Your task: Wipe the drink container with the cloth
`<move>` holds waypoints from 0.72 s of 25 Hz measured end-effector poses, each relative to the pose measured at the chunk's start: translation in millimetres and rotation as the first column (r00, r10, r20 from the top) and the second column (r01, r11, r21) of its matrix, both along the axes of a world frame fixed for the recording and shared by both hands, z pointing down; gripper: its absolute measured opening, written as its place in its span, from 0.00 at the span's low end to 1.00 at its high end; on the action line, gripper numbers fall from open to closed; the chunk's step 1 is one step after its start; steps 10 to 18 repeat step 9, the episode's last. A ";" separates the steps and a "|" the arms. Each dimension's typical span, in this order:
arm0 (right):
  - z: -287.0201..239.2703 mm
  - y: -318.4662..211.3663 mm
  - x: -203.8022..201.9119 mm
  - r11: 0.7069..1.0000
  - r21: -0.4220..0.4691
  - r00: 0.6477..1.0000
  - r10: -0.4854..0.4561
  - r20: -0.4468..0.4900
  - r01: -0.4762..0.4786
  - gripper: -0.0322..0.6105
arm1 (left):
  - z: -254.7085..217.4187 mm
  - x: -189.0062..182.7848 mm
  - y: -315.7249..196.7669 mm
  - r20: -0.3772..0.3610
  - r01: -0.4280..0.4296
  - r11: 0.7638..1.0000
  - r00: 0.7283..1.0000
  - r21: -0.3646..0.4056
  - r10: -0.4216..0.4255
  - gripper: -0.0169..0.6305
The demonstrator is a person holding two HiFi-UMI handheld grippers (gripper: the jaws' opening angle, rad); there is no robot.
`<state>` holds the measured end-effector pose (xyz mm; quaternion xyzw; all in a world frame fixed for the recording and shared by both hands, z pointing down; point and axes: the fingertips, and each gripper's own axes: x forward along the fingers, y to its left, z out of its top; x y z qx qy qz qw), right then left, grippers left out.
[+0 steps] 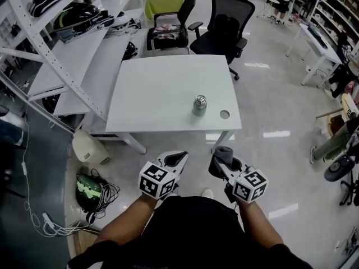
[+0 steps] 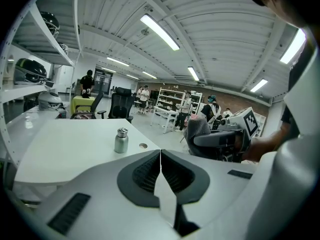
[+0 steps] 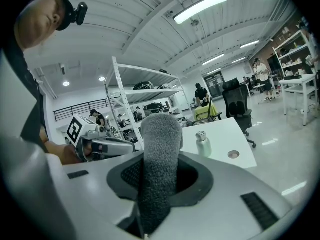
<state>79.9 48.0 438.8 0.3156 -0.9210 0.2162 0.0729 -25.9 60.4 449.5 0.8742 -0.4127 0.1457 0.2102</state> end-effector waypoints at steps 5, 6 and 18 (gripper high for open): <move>2.2 0.7 0.7 1.000 -0.003 1.000 0.004 -0.001 -0.004 0.23 | -0.7 1.2 -1.7 -0.001 -0.002 1.000 1.000 0.006 0.002 0.05; 2.1 1.2 0.9 1.000 -0.002 1.000 0.004 -0.001 -0.004 0.23 | -0.4 1.3 -1.3 0.000 -0.002 1.000 1.000 0.007 0.002 0.05; 2.1 2.5 0.9 1.000 0.002 1.000 0.004 -0.001 -0.004 0.23 | 0.8 1.3 0.3 0.004 -0.001 1.000 1.000 0.008 0.000 0.05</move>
